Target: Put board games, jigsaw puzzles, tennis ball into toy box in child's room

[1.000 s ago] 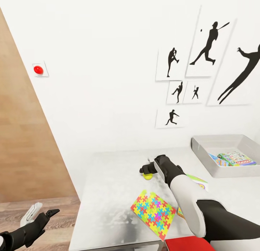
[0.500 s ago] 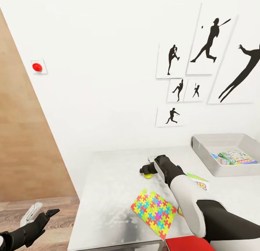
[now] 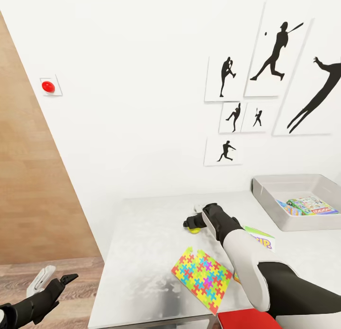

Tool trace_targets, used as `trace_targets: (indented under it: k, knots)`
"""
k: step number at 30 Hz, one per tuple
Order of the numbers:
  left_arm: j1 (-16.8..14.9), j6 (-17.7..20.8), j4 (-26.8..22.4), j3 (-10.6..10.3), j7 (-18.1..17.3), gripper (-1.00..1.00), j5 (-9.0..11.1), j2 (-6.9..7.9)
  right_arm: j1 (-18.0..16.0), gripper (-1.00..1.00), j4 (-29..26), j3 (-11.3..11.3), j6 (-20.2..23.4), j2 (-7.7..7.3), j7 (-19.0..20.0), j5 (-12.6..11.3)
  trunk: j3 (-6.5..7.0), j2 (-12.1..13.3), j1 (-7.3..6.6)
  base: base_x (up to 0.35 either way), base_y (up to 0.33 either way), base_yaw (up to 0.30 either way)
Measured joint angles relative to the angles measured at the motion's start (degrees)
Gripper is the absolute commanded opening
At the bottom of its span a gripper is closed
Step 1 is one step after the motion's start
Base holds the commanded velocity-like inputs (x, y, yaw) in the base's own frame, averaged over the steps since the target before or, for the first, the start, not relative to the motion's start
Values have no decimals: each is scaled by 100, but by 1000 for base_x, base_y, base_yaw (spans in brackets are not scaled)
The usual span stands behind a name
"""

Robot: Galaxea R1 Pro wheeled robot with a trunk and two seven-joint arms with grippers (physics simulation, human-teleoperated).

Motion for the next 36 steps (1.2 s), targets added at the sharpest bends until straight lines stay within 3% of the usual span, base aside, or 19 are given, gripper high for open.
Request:
trace_targets:
  k: [3, 12, 13, 36]
  knots:
    - [0, 0, 0, 1, 2, 100, 2, 0, 0, 100, 0, 0, 1, 0, 0, 0, -54, -120, 66, 0, 0, 0]
    - [-3, 0, -46, 18, -2, 100, 13, 0, 6, 100, 5, 0, 8, 0, 0, 8, -54, -122, 67, 0, 0, 0]
    - [-2, 0, -47, 18, -2, 100, 13, 0, 5, -100, 5, 0, 8, 0, 0, 8, -54, -122, 67, 0, 0, 0]
    - [122, -75, -52, -42, -54, 100, 12, -32, 9, -100, -57, 15, 9, 0, 11, 20, -54, -122, 67, 0, 0, 0]
